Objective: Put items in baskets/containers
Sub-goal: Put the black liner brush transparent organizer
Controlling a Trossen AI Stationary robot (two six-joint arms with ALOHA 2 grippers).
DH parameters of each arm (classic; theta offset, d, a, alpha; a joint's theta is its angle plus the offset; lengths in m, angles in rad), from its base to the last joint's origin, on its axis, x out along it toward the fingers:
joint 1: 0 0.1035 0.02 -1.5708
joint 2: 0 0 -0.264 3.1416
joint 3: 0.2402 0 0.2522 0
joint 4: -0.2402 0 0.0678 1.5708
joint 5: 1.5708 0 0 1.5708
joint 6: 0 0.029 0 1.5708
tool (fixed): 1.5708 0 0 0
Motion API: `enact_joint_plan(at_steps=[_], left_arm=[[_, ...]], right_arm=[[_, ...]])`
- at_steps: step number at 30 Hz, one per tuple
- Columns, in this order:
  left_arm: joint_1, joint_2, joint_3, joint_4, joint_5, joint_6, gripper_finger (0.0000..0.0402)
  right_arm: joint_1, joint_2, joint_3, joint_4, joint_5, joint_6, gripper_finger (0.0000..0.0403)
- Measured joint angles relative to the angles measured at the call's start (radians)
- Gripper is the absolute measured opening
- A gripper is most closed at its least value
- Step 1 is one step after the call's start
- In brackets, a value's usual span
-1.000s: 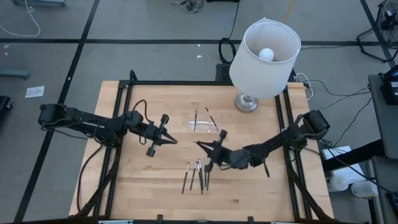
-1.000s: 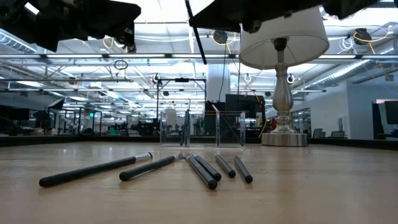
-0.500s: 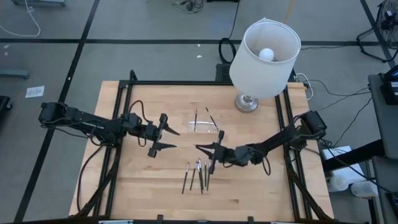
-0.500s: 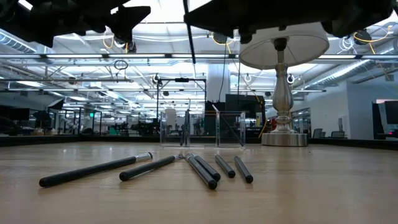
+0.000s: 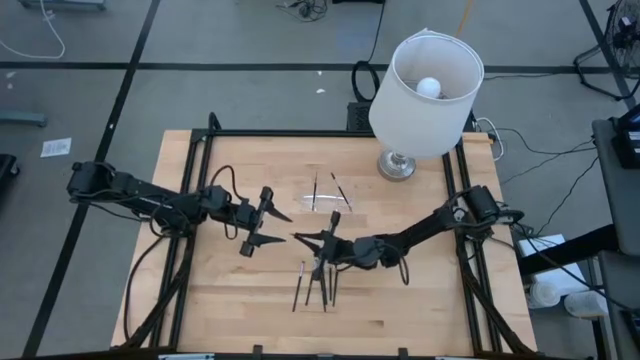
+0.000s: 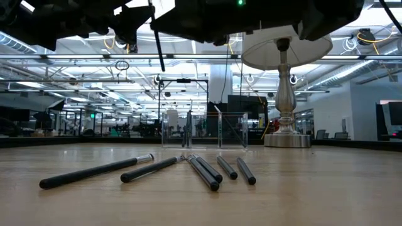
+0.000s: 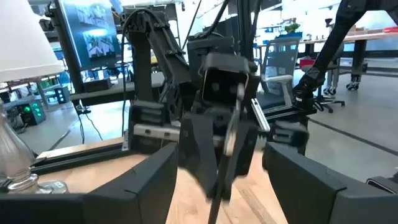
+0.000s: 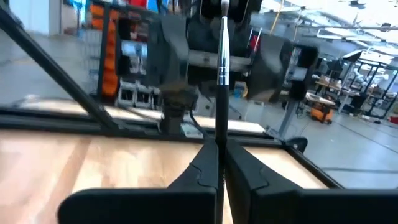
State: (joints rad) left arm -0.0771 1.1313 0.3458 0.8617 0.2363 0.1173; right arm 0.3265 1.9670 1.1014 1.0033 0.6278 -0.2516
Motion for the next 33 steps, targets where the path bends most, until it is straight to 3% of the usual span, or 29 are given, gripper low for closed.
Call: enact_joint_plan(at_steps=[33], left_arm=[[-0.003,0.029,0.003,0.033,-0.018,0.001,0.0245]], right_arm=[[-0.024,0.011,0.014,-0.014,-0.005,0.068,0.0000]])
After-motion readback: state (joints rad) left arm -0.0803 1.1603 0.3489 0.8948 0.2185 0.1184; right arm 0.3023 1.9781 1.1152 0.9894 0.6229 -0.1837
